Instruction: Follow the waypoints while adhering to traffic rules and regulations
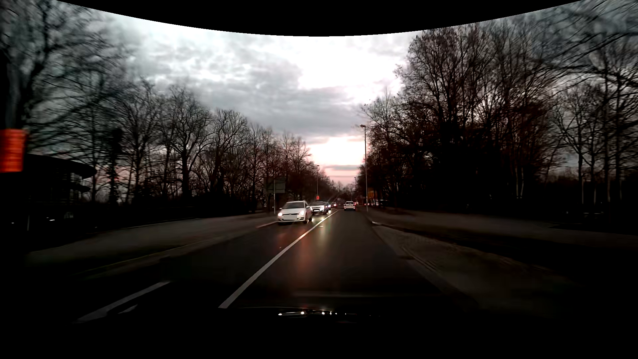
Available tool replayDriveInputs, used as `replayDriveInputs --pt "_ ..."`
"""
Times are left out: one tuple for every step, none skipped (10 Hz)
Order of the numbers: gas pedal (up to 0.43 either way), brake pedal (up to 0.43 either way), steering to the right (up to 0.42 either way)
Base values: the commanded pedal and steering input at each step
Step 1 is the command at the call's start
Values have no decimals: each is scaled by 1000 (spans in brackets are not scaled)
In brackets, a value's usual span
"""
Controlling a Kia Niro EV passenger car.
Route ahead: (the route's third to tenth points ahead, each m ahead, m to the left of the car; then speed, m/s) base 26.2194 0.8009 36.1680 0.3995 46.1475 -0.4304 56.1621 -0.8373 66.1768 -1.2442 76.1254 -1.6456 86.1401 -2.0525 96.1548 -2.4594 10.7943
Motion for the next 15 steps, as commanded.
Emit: replayDriveInputs --pt "67 0 5" --pt "67 0 5" --pt "67 0 4" --pt "67 0 4" --pt "67 0 5" --pt "59 0 5" --pt "59 0 4" --pt "59 0 8" --pt "59 0 11" --pt "59 0 12" --pt "59 0 11" --pt "59 0 11" --pt "59 0 9" --pt "59 0 9" --pt "59 0 9"
